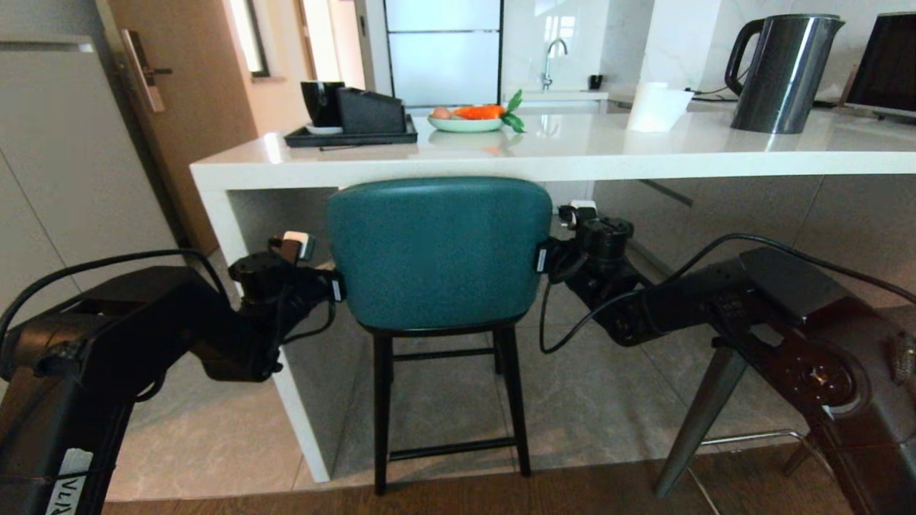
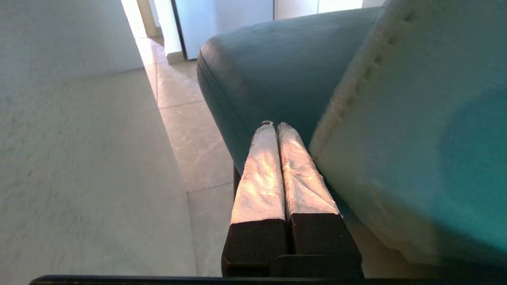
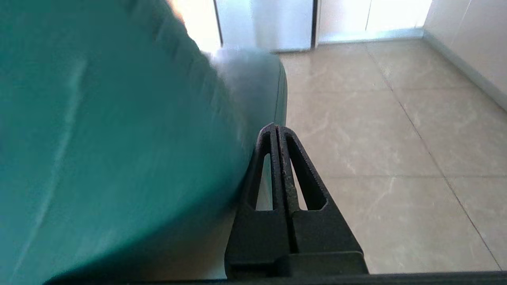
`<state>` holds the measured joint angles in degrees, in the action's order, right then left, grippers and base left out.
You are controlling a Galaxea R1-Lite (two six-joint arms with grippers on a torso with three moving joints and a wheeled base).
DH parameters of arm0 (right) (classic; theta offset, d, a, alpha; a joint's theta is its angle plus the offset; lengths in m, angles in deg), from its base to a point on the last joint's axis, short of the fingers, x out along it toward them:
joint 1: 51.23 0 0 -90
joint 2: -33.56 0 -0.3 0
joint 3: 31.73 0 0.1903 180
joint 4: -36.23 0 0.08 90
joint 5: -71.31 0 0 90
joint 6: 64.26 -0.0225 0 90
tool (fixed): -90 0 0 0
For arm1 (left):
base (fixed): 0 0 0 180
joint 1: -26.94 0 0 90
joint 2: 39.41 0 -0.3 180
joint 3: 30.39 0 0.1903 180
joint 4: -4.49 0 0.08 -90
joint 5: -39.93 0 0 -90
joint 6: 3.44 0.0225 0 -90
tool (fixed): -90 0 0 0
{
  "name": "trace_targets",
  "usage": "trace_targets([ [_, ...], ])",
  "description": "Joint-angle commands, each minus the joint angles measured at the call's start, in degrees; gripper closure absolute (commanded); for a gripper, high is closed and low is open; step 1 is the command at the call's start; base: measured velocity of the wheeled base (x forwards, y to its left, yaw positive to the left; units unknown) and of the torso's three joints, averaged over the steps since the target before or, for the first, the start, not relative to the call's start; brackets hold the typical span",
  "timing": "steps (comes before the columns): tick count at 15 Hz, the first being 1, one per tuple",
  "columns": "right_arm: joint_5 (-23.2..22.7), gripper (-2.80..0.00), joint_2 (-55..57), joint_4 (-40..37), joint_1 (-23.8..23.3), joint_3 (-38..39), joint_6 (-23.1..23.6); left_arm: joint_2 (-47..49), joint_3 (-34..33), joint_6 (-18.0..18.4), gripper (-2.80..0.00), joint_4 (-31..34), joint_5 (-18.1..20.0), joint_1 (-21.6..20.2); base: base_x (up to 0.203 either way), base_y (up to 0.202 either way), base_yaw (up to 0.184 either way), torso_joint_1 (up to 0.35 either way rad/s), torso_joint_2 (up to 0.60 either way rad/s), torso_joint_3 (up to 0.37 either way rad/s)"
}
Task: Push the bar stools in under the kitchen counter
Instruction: Push the blue chair back under the dining table, then push the gray chair back under the dining table
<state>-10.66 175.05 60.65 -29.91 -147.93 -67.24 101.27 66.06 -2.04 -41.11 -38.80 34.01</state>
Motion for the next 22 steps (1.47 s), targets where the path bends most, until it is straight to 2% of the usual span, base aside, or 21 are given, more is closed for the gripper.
trace_targets([
  [1, -0.32, 0.00, -5.54, 1.15, -0.04, 5.92, -0.25, -3.55, -5.72, -0.05, 0.00, -4.36, 0.64, -0.31, 0.000, 0.000, 0.000, 0.000, 0.00, 0.000],
  [6, -1.54, 0.00, -12.86, 8.04, -3.16, 18.58, -0.59, -11.00, -16.67, -0.32, 0.00, -7.54, 1.54, -3.96, 0.000, 0.000, 0.000, 0.000, 0.00, 0.000],
  [9, -1.96, 0.00, -17.43, 10.77, -4.59, 25.24, -0.90, -13.06, -21.95, -0.35, 0.00, -11.10, 1.28, -4.78, 0.000, 0.000, 0.000, 0.000, 0.00, 0.000],
  [13, -5.04, 0.00, -28.80, 12.85, -7.00, 38.98, -2.82, -17.46, -35.21, -0.39, 0.00, -17.02, 1.39, -8.42, 0.000, 0.000, 0.000, 0.000, 0.00, 0.000],
  [15, -6.66, 0.00, -37.36, 13.11, -8.38, 46.29, -4.15, -24.40, -42.84, -1.30, 0.00, -18.09, 1.56, -10.06, 0.000, 0.000, 0.000, 0.000, 0.00, 0.000],
  [18, -7.34, 0.00, -51.78, 13.29, -9.18, 57.61, -4.59, -36.78, -49.58, -4.99, 0.00, -18.53, 2.36, -10.14, 0.000, 0.000, 0.000, 0.000, 0.00, 0.000],
  [22, -4.94, 0.00, -71.47, 8.71, -10.30, 66.77, -2.66, -51.74, -59.66, -6.62, 0.00, -18.57, 2.30, -8.55, 0.000, 0.000, 0.000, 0.000, 0.00, 0.000],
])
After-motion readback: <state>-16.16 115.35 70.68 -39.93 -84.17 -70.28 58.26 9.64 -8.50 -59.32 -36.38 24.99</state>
